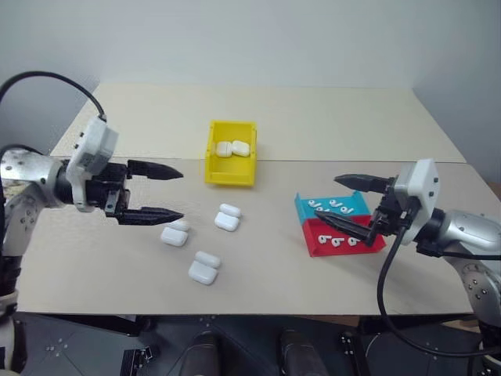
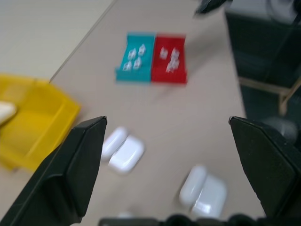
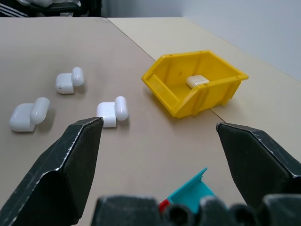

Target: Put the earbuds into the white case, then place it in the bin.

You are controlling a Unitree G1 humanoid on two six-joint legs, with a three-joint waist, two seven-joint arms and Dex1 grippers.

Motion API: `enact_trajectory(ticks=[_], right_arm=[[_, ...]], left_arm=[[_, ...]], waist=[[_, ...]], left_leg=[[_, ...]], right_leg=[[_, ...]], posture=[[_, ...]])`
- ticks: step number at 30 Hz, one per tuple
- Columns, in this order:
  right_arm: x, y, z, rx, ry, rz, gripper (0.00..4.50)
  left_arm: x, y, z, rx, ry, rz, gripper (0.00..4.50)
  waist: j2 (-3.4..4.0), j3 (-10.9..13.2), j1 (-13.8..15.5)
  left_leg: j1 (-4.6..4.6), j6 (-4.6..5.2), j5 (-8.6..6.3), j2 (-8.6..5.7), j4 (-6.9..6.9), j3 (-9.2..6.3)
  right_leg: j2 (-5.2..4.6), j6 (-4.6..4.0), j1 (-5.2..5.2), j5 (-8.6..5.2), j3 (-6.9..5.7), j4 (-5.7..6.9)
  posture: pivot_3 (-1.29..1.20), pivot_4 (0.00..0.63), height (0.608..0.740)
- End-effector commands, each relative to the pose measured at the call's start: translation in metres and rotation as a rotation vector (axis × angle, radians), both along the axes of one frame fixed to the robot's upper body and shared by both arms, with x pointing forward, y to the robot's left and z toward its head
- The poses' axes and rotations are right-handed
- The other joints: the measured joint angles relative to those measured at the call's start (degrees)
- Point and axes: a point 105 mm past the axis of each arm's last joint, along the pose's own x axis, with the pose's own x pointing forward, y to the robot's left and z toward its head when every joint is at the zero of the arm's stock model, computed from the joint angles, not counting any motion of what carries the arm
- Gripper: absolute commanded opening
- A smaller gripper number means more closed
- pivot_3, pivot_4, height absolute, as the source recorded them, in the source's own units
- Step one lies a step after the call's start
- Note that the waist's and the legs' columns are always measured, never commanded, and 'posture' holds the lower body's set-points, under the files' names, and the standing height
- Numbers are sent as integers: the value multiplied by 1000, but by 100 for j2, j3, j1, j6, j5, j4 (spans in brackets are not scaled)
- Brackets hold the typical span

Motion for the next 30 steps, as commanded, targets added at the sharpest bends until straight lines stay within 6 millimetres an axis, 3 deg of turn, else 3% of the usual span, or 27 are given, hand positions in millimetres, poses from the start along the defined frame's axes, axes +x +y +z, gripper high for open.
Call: enact_trajectory(ticks=[1,2,5,11,17,23,30], right_arm=[[-5,3,8,11,-44,12,4480],[-5,4,8,13,-43,12,4480],[-7,4,7,17,-40,14,4500],[-7,5,4,17,-35,12,4500],[-5,6,5,10,-40,20,4500],[-5,6,4,1,-40,22,4500],[-6,6,2,-7,-46,19,4500]], left_arm=[[-3,-4,-8,133,4,-2,4500],[-5,-7,-11,127,24,-12,4500],[-9,-7,-14,120,37,5,3920],[-22,10,-29,213,57,-27,2020],[-20,19,-52,313,59,-49,197],[-10,39,-87,525,9,-81,47],[6,33,-101,547,-9,-119,47]], waist=[[0,0,1],[0,0,4],[0,0,4],[0,0,-44],[0,0,-53],[0,0,-46],[0,0,-2]], left_leg=[[0,0,0,1,0,-1],[0,0,0,1,0,-1],[-3,0,0,3,1,-2],[-3,2,-1,5,0,1],[0,2,-1,5,0,1],[-2,3,-2,4,0,2],[-4,3,-2,4,2,2]], right_leg=[[0,0,0,0,-1,0],[0,0,0,0,0,1],[0,1,-2,-1,-2,2],[1,0,-6,-2,-1,2],[1,0,-3,-1,-1,3],[1,0,-4,-2,-1,1],[1,0,-4,-1,-2,2]], posture=[[0,150,740],[0,150,740],[0,150,740],[0,150,740],[0,150,740],[0,150,740],[0,150,740]])
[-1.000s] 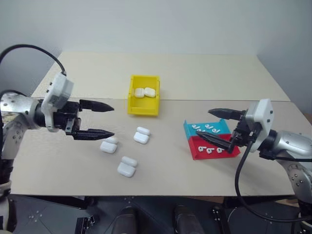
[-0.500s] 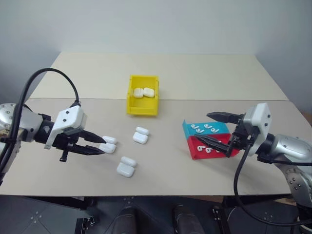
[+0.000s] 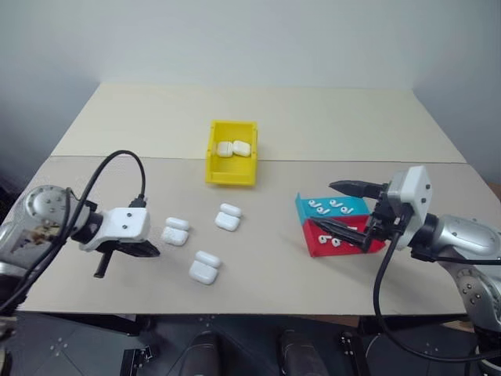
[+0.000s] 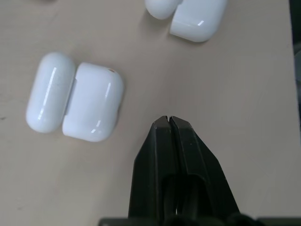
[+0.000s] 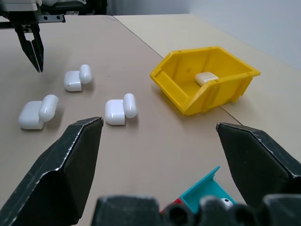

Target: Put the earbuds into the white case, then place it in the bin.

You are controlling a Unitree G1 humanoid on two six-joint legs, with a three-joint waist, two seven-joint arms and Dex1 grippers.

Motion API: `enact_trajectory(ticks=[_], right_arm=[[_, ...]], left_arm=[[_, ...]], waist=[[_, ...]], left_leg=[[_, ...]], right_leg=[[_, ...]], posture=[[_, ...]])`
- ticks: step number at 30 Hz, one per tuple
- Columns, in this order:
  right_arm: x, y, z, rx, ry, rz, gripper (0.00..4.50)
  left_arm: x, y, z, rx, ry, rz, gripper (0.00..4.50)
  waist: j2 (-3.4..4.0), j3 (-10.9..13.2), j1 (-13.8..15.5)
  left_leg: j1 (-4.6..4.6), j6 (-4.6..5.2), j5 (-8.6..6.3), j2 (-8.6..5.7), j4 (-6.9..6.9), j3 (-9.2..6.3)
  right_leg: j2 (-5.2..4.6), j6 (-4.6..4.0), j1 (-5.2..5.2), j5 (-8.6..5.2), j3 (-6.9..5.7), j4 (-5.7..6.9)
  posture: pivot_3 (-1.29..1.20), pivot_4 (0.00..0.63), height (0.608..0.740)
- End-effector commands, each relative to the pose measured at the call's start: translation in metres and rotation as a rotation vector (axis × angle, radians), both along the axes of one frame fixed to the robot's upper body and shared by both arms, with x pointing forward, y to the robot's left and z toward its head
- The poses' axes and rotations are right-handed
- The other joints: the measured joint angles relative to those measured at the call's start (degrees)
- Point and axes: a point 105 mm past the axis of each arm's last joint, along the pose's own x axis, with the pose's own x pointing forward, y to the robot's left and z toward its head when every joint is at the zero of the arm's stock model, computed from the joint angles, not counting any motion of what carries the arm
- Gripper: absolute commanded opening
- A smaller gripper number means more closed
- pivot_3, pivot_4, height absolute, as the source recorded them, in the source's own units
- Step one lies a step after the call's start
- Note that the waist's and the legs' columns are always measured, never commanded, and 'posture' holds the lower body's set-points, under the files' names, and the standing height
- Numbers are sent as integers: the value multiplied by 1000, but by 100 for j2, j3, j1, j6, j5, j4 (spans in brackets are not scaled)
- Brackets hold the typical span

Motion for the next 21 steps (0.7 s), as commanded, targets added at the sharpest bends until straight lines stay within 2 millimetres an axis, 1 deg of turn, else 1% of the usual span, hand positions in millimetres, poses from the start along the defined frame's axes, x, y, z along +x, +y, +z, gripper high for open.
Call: enact_trajectory(ticks=[1,3,6,11,15,21], right_arm=[[-4,1,11,-4,-66,7,4500],[-5,1,11,-9,-68,10,4500],[-5,0,12,-13,-72,6,4500],[-6,-2,12,-16,-74,-4,4500],[-8,-4,11,-18,-71,-11,4500],[-9,-6,10,-20,-72,-20,4500]], left_arm=[[9,1,-5,46,-36,-23,47],[13,-1,-10,40,-24,-20,47],[15,1,-16,78,-19,-51,47],[25,2,-23,106,-47,-54,47],[28,2,-24,120,-57,-83,47],[39,2,-23,134,-95,-78,47]], waist=[[1,0,7],[0,0,12],[0,0,-4],[0,0,6],[1,-1,22],[3,-2,43]], left_leg=[[0,0,0,0,0,0],[1,1,-1,0,-1,0],[0,1,-1,0,0,0],[3,1,0,0,0,-1],[7,1,0,0,1,-2],[15,2,1,0,4,-2]], right_leg=[[0,0,0,0,0,0],[0,0,0,0,1,0],[1,0,0,0,1,0],[1,0,3,0,1,2],[1,0,7,0,0,4],[1,0,12,2,1,10]], posture=[[0,150,740],[0,150,740],[0,150,740],[0,150,740],[0,150,740],[0,150,740]])
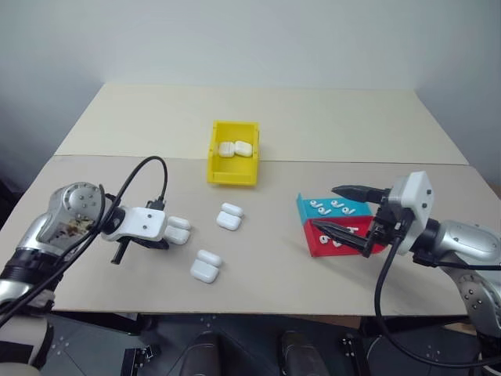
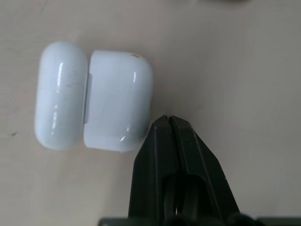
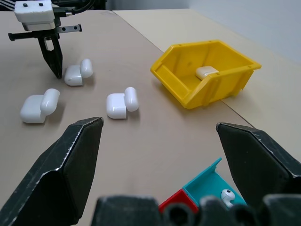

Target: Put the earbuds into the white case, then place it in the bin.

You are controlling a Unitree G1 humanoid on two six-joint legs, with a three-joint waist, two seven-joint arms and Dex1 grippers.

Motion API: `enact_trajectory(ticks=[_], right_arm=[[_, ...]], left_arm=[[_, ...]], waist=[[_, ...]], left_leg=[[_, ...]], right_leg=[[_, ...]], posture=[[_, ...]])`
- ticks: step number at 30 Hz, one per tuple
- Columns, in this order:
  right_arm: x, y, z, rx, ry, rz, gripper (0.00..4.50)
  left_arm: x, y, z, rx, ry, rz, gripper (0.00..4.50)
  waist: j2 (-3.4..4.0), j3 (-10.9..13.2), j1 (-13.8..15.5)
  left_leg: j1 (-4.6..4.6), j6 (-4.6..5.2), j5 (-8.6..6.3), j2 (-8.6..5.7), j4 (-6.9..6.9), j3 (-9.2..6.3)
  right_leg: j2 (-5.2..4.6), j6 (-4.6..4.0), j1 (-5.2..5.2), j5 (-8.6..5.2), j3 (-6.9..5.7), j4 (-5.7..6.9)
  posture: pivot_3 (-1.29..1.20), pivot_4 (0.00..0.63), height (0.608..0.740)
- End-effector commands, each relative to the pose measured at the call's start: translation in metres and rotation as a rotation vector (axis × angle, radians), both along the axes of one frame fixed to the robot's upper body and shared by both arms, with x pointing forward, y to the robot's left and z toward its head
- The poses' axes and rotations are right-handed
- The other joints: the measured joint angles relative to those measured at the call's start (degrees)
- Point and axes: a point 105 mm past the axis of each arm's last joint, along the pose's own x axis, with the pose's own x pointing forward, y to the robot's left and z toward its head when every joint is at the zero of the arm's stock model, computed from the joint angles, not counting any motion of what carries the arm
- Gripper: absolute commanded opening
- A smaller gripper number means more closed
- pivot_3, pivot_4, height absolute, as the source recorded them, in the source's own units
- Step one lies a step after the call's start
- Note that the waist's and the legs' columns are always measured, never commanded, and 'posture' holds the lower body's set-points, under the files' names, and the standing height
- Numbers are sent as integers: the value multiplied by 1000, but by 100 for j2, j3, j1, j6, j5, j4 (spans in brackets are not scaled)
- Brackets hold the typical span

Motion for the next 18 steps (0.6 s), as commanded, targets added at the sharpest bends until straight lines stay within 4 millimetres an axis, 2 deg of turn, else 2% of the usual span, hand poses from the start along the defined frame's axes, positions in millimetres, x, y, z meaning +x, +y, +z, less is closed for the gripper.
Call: enact_trajectory(ticks=[1,8,18], right_arm=[[-6,-2,15,-18,-85,-4,4500],[-7,-4,14,-24,-83,-9,4500],[-6,-3,15,-22,-87,-14,4500]], left_arm=[[7,5,0,28,-23,17,47],[15,8,4,44,-54,24,47],[29,3,8,42,-104,22,47]], waist=[[1,-1,1],[2,-1,15],[1,-1,40]], left_leg=[[1,0,0,0,0,0],[2,0,0,0,1,-1],[2,0,1,0,5,-2]], right_leg=[[0,0,1,0,0,0],[1,0,1,0,0,2],[1,1,5,1,-1,3]], posture=[[0,150,740],[0,150,740],[0,150,740]])
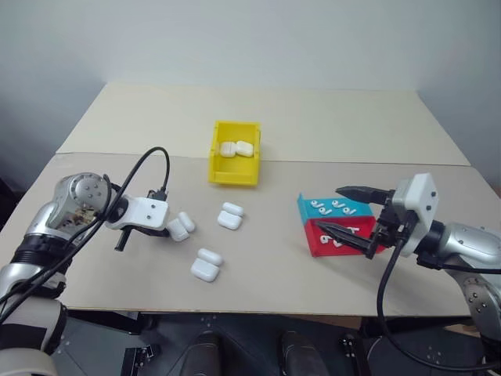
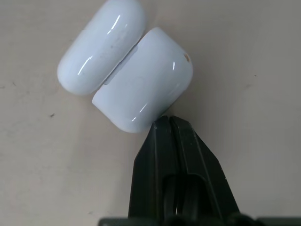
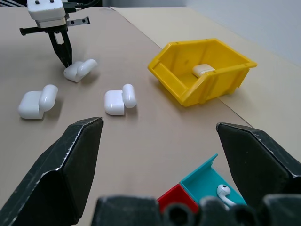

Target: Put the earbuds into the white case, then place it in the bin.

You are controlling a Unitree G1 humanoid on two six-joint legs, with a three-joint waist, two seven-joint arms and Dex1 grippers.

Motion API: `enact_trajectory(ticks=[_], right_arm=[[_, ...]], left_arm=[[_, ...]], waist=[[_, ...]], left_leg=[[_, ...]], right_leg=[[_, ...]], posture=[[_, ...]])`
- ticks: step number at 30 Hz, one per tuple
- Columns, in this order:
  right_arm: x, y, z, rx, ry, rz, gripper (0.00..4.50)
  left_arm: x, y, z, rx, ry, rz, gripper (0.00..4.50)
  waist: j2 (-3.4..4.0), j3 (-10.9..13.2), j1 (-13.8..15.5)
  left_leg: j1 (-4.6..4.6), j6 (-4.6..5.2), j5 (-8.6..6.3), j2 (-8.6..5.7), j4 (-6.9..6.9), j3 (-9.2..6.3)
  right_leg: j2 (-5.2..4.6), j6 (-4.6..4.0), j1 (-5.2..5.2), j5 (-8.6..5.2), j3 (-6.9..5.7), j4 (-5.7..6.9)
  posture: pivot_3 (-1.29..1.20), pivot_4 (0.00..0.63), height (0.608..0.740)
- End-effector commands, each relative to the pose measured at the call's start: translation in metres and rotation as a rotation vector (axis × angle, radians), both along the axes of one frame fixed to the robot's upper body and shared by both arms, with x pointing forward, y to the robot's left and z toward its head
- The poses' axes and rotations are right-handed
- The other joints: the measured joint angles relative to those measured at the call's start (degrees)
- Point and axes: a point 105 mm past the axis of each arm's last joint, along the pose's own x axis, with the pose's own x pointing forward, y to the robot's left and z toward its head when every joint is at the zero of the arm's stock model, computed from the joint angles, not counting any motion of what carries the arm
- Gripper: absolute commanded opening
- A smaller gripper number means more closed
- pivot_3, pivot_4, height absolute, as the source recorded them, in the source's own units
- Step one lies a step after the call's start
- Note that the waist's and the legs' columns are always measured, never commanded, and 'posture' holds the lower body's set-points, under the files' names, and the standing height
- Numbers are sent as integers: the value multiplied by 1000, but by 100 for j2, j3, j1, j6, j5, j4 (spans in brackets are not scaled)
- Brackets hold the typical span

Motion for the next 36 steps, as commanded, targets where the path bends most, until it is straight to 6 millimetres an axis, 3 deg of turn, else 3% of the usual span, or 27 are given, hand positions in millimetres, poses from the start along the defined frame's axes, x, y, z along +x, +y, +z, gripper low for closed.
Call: enact_trajectory(ticks=[1,13,19,23,32,36], right_arm=[[-4,2,15,-10,-81,5,4500],[-8,4,14,-3,-76,3,4500],[-10,2,13,-5,-69,3,4500],[-9,4,12,-1,-64,14,4500],[-8,8,10,4,-58,29,4500],[-11,7,9,3,-55,27,4500]], left_arm=[[11,0,4,7,-60,19,47],[20,-6,14,3,-100,-3,47],[15,4,41,37,-62,33,47],[9,-4,61,-8,-45,-24,47],[3,-23,82,-40,-30,-111,47],[0,-26,84,-18,3,-110,914]], waist=[[0,0,6],[-1,0,3],[-2,1,-19],[-2,1,-18],[-2,1,-21],[-2,1,-27]], left_leg=[[0,0,0,0,2,0],[-4,1,1,0,6,-2],[-16,1,1,0,6,-1],[-21,1,0,0,6,-2],[-21,2,0,0,8,-4],[-23,2,0,0,8,-4]], right_leg=[[0,1,1,1,0,0],[0,4,1,4,0,-1],[1,5,-11,4,0,-3],[0,5,-12,3,-1,-7],[0,5,-11,3,-1,-7],[1,5,-13,3,-1,-8]], posture=[[0,150,740],[0,150,740],[0,150,740],[0,150,740],[0,150,740],[0,150,740]])
